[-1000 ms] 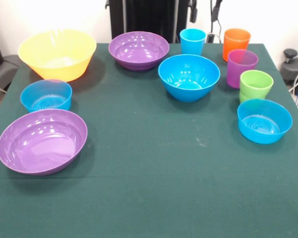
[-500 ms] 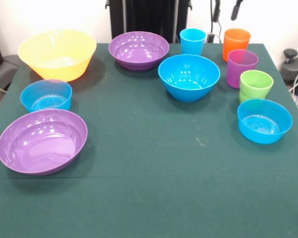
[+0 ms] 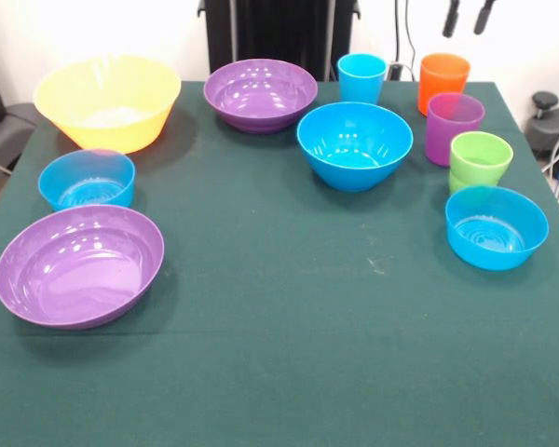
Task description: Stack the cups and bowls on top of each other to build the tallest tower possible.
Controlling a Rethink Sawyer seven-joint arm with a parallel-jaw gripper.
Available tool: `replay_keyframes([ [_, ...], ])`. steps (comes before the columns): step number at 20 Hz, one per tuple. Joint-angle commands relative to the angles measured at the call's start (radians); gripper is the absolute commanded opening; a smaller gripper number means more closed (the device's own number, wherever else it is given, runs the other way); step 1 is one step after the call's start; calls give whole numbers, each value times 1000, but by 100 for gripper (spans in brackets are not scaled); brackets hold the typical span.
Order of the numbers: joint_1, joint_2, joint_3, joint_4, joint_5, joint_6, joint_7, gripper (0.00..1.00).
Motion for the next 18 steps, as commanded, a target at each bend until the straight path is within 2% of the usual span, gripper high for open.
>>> replay_keyframes([
  [1,108,48,8,-120,63,85,229,100],
  [8,243,69,-7,-218,104,174,318,100],
  [17,404,123,-27,-396,143,305,437,100],
  [18,312,68,-9,-280,124,234,368,100],
])
